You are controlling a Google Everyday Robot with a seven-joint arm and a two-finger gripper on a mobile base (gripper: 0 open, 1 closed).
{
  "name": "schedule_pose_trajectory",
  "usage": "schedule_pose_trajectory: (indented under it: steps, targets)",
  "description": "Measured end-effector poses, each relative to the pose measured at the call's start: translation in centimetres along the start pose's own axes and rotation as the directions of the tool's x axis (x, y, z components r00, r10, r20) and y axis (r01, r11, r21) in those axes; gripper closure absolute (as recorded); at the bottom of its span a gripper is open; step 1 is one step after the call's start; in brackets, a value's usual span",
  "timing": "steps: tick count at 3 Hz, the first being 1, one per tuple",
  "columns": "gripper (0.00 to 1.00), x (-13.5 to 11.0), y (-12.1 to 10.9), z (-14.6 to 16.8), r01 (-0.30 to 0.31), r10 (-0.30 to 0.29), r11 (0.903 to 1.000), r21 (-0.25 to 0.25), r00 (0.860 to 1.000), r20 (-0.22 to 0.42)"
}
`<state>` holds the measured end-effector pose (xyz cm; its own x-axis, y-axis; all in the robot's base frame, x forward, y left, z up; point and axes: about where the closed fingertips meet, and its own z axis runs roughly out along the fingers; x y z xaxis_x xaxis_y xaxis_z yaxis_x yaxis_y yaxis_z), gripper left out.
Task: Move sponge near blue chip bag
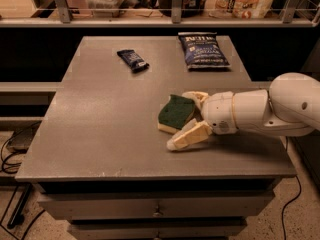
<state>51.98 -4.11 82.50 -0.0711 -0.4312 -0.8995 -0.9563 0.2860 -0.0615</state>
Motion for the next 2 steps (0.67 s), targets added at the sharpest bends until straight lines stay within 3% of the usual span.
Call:
schedule_pose_trajectory:
  steps: [1,2]
  targets:
    - [0.41,-0.6,-0.5,0.7,-0.006,0.006,1.0000,0.000,1.000,0.011]
    - [0.64,-2.2,-1.6,-0.5,-0.030,0.030,0.9989,0.037,0.999,0.013]
